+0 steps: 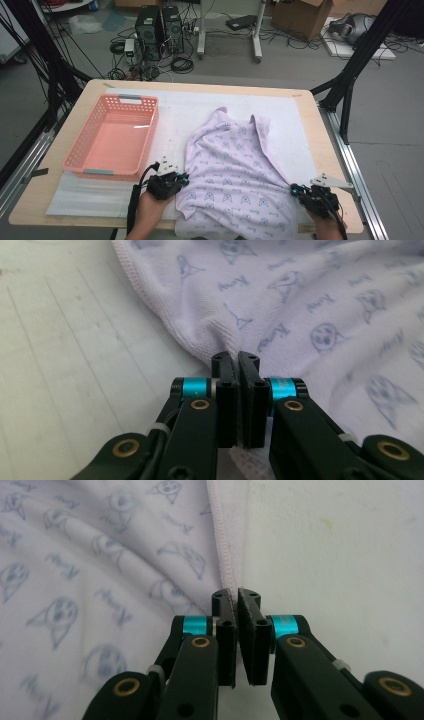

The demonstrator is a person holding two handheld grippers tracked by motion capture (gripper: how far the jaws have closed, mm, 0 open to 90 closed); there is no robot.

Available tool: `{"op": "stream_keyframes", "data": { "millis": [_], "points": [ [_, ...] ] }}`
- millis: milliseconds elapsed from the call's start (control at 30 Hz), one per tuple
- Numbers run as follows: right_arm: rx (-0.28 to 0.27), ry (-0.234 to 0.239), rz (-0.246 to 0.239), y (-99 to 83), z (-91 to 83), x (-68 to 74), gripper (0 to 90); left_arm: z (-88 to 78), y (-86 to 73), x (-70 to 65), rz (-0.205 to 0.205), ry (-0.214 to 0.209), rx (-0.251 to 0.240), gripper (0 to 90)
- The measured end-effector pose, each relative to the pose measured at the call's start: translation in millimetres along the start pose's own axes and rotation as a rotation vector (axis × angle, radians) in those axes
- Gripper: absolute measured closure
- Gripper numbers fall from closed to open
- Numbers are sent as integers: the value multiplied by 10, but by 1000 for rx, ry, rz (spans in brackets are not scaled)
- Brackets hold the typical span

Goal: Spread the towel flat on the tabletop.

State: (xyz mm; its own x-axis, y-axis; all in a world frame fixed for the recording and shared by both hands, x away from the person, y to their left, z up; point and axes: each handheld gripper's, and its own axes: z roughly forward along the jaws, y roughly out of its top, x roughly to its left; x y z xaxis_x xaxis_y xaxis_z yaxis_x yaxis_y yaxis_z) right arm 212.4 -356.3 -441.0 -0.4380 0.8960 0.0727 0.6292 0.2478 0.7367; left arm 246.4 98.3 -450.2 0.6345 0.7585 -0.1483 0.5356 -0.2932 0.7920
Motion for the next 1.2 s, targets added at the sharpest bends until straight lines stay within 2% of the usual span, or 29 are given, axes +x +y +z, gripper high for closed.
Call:
{"op": "stream_keyframes", "data": {
  "millis": [67, 133, 167, 200, 267, 333, 433, 600, 667, 700, 733, 800, 867, 933, 1000, 1033, 1067, 1133, 1200],
  "points": [
    [11, 18, -2, -56, -81, 5, 861, -77, -67, -62, 19, -8, -1, 866],
    [14, 52, 7, -90, -122, 14, 846, -129, -127, -101, 15, -20, -13, 856],
    [12, 50, 4, -88, -118, 19, 822, -126, -131, -103, 17, -25, -13, 839],
    [10, 44, -1, -71, -106, 30, 778, -110, -120, -97, 23, -26, -20, 790],
    [-12, 27, -15, -5, -71, 52, 691, -88, -82, -69, 5, -22, -36, 636],
    [-38, 16, -27, 78, -31, 78, 680, -60, -27, -30, -8, -29, -70, 579],
    [-68, 4, -67, 268, 91, 130, 654, 4, 51, 29, -15, -45, -94, 537],
    [-29, 21, -120, 614, 555, 223, 622, 125, 165, 113, -16, -35, -116, 489],
    [2, 12, -135, 689, 724, 273, 642, 168, 206, 146, -24, -28, -111, 476],
    [25, -12, -155, 716, 813, 297, 676, 193, 237, 171, -27, -26, -103, 475],
    [27, -43, -178, 742, 877, 308, 725, 206, 256, 186, -28, -23, -102, 474],
    [35, -68, -171, 773, 884, 276, 844, 231, 312, 234, -37, -14, -102, 473],
    [41, -90, -172, 766, 844, 201, 867, 247, 350, 275, -42, -5, -118, 465],
    [39, -139, -148, 734, 750, 94, 874, 271, 391, 310, -40, 4, -113, 464],
    [23, -181, -94, 675, 629, -79, 876, 296, 417, 334, -43, 11, -117, 461],
    [16, -190, -69, 646, 581, -160, 877, 316, 432, 351, -43, 11, -115, 461],
    [22, -190, -18, 585, 514, -284, 880, 329, 439, 362, -40, 14, -114, 461],
    [61, -207, 26, 483, 452, -429, 880, 375, 451, 387, -50, 17, -114, 462],
    [38, -189, 96, 411, 391, -512, 871, 421, 451, 403, -55, 20, -113, 458]
  ]
}}
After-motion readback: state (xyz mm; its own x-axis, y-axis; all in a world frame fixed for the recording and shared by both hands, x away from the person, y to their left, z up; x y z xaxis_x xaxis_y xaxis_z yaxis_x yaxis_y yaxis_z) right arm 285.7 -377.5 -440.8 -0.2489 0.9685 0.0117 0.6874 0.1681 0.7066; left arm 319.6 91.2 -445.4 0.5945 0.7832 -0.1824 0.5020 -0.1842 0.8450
